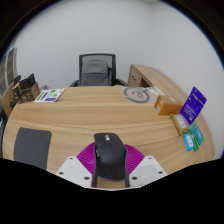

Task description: Arrange mouse

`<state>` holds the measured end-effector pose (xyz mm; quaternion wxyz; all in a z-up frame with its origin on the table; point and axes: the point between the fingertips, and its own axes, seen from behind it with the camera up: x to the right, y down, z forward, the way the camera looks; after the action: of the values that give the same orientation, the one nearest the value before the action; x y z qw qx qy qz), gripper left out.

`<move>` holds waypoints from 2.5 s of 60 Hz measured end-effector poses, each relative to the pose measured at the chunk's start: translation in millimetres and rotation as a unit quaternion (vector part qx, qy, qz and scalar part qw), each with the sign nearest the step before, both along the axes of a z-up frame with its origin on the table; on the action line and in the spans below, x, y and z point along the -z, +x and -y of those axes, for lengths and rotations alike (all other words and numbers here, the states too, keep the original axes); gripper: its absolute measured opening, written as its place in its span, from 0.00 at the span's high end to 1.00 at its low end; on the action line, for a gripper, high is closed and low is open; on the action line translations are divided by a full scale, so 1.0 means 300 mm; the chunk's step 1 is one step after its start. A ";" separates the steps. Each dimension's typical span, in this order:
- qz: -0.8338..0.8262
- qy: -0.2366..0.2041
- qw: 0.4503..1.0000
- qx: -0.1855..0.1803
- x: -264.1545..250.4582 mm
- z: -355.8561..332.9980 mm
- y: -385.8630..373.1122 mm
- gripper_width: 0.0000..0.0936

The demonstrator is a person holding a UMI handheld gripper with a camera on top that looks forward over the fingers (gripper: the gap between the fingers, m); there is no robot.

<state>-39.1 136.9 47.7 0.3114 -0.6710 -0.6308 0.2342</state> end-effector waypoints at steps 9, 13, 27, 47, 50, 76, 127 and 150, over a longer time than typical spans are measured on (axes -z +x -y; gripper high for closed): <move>-0.037 -0.030 0.999 -0.027 -0.249 0.217 -0.036 0.61; -0.045 -0.034 0.997 -0.044 -0.323 0.324 -0.048 0.61; -0.050 -0.067 0.992 -0.091 -0.352 0.761 -0.053 0.61; 0.005 -0.062 0.993 -0.104 -0.007 1.095 0.010 0.61; 0.013 -0.060 0.993 -0.100 0.041 1.106 0.023 0.61; 0.028 -0.042 0.997 -0.059 0.202 1.112 0.067 0.53; -0.048 -0.038 0.998 -0.026 -0.721 0.524 0.718 0.08; -0.073 -0.038 0.996 -0.020 -0.830 0.301 1.030 0.07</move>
<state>269.9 46.6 296.8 0.3265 -0.6505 -0.6105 0.3124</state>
